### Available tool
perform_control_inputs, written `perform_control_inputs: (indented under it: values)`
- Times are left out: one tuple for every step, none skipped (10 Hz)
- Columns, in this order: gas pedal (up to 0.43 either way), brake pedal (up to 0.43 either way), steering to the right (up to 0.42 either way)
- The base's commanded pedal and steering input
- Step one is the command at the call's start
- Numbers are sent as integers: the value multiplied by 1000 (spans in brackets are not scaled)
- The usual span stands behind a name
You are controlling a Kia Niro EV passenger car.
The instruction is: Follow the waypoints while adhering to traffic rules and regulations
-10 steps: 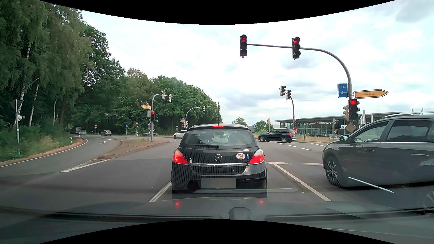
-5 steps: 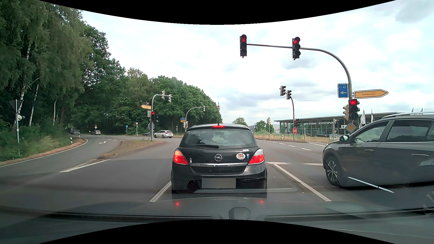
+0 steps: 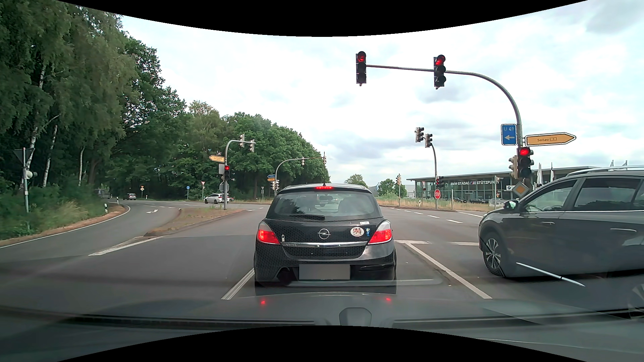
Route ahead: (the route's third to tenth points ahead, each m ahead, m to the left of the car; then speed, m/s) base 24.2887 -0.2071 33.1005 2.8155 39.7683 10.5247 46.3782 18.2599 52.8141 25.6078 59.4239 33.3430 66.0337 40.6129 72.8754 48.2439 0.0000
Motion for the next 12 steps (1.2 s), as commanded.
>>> perform_control_inputs:
  values:
    - [0, 268, -4]
    - [0, 268, -4]
    - [0, 268, -4]
    - [0, 268, -4]
    - [0, 268, -4]
    - [0, 268, -4]
    - [0, 268, -4]
    - [0, 268, -4]
    - [0, 268, -4]
    - [0, 268, -4]
    - [0, 268, -4]
    - [0, 268, -4]
